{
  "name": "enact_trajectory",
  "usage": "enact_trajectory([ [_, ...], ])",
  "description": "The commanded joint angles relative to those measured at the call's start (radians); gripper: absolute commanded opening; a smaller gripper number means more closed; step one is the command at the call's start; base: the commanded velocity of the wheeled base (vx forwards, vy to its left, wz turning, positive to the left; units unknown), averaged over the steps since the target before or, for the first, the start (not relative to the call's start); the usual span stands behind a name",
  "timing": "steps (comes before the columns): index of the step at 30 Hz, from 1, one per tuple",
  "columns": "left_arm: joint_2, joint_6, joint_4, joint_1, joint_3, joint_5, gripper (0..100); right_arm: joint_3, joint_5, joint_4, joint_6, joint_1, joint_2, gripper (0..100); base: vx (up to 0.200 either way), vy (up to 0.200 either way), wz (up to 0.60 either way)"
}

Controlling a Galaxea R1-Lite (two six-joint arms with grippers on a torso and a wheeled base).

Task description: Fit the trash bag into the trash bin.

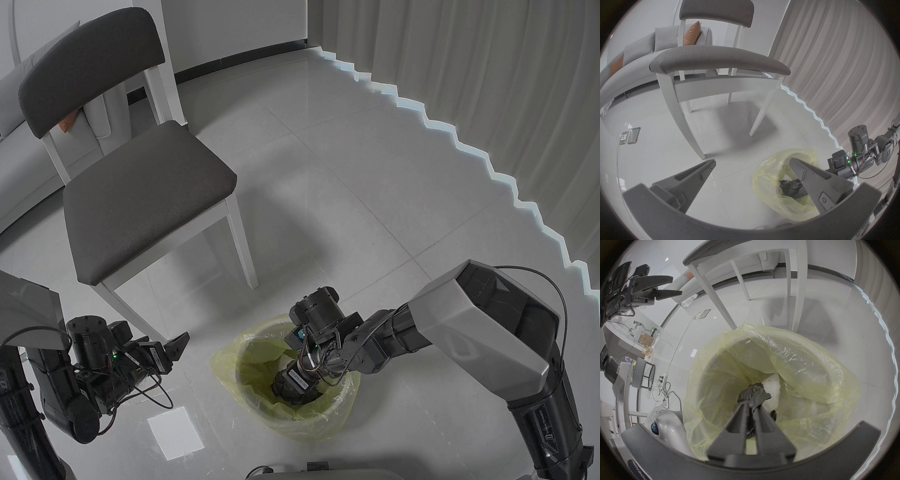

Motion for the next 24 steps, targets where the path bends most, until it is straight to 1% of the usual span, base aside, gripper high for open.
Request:
enact_trajectory([
  [1,0.004,-0.011,-0.018,-0.013,0.002,0.0,100,-0.001,-0.001,-0.001,0.01,-0.002,0.002,100,0.0,0.0,0.0],
  [8,0.034,-0.013,-0.018,-0.08,0.02,0.0,100,0.032,-0.002,0.0,0.035,-0.005,-0.086,100,0.0,0.0,0.0],
  [9,0.034,-0.013,-0.018,-0.08,0.02,0.0,100,0.032,-0.002,0.0,0.035,-0.005,-0.086,100,0.0,0.0,0.0],
  [10,0.043,-0.013,-0.018,-0.105,0.014,0.0,100,0.054,-0.002,0.0,0.035,-0.007,-0.118,100,0.0,0.0,0.0],
  [14,0.067,-0.013,-0.018,-0.159,0.002,0.001,100,0.109,-0.002,-0.001,0.033,-0.023,-0.178,100,0.0,0.0,0.0],
  [20,0.119,-0.008,-0.018,-0.169,-0.018,0.01,100,0.213,-0.01,-0.015,0.03,-0.068,-0.242,100,0.0,0.0,0.0],
  [24,0.086,-0.01,-0.018,-0.165,-0.012,0.009,100,0.301,-0.01,-0.035,0.028,-0.099,-0.35,100,0.0,0.0,0.0],
])
